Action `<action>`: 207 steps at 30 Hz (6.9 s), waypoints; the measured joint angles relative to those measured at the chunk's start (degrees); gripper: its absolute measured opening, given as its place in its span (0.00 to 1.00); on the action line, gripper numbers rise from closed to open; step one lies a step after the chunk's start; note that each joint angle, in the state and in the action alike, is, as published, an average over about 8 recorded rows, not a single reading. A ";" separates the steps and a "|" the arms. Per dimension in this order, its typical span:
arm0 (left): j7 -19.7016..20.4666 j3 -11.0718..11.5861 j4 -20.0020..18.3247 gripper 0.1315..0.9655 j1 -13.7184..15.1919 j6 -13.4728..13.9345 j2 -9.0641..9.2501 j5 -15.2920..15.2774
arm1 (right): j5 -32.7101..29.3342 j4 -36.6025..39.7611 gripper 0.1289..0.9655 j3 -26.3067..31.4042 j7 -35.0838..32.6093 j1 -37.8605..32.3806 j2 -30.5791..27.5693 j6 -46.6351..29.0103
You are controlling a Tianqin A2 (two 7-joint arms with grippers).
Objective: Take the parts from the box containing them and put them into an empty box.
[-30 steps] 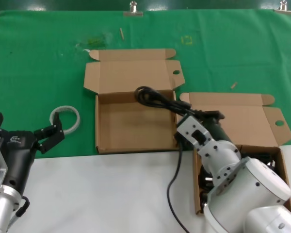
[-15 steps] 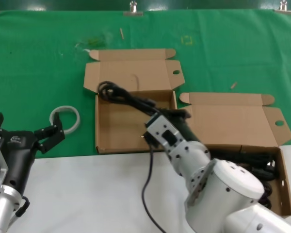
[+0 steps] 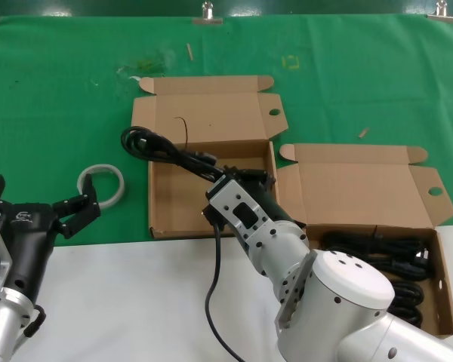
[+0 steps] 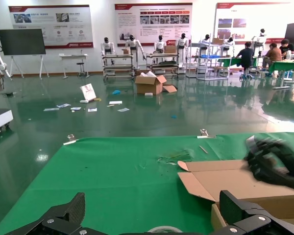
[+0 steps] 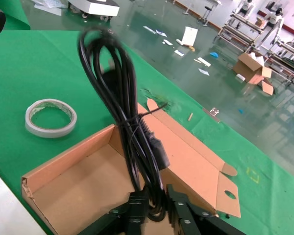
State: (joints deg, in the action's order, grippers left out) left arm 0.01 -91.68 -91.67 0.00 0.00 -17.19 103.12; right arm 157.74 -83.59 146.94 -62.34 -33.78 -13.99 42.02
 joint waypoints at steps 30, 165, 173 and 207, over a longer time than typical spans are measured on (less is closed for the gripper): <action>0.00 0.00 0.00 1.00 0.00 0.00 0.00 0.00 | -0.10 -0.01 0.54 -0.07 0.12 0.05 -0.02 -0.08; -0.01 0.00 0.00 1.00 0.00 0.00 0.00 0.01 | -52.77 -7.81 1.00 -53.41 60.25 32.64 0.20 -40.61; -0.01 0.00 0.00 1.00 0.00 0.00 0.00 0.01 | -52.77 -7.81 1.00 -53.41 60.25 32.64 0.20 -40.61; -0.01 0.00 0.00 1.00 0.00 0.00 0.00 0.01 | -52.77 -7.81 1.00 -53.41 60.25 32.64 0.20 -40.61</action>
State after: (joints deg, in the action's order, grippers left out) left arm 0.00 -91.67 -91.67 0.00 0.00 -17.19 103.13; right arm 104.97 -91.40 93.53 -2.09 -1.13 -13.79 1.41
